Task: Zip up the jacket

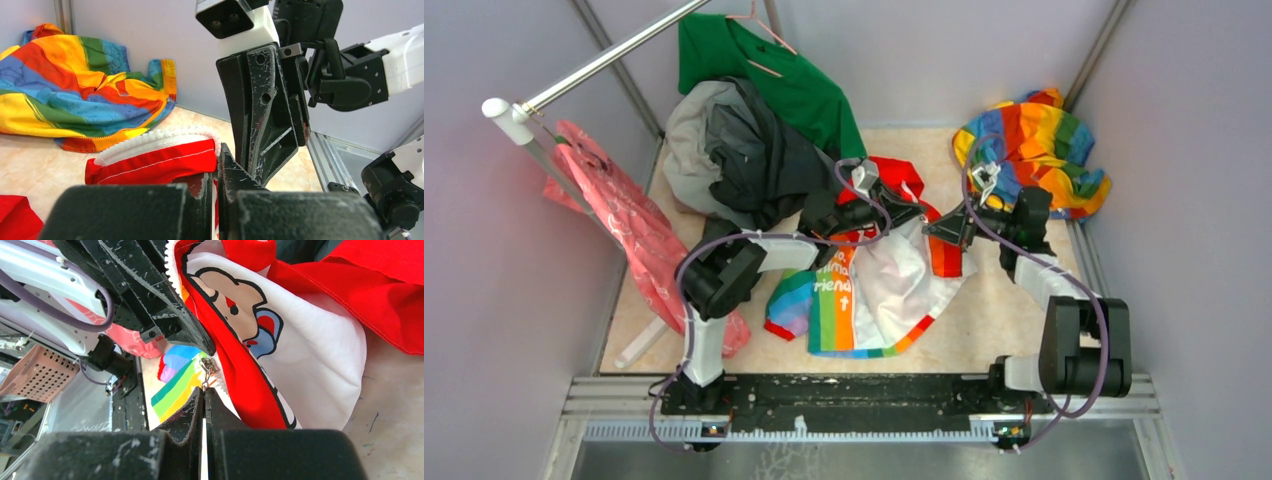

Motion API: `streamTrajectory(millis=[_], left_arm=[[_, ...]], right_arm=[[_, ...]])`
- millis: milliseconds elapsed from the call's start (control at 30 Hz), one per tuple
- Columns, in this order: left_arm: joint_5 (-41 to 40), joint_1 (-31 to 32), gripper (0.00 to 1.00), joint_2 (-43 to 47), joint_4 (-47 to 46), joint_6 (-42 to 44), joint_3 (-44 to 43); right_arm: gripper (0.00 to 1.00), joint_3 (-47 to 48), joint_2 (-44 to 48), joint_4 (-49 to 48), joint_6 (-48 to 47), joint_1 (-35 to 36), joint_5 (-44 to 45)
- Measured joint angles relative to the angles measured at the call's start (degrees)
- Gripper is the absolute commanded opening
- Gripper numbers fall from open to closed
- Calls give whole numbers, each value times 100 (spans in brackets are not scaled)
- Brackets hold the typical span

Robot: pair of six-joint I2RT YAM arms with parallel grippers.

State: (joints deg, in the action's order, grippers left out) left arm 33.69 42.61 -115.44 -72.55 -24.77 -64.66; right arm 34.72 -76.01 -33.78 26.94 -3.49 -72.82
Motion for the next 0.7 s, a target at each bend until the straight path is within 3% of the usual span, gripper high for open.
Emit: streamTrajectory(millis=[333, 700], left_arm=[[136, -61, 0, -177, -293, -125, 96], [271, -13, 0, -584, -1036, -660, 96]], right_arm=[[0, 809, -446, 2553, -1961, 328, 192], [0, 841, -448, 3084, -2441, 634, 463]])
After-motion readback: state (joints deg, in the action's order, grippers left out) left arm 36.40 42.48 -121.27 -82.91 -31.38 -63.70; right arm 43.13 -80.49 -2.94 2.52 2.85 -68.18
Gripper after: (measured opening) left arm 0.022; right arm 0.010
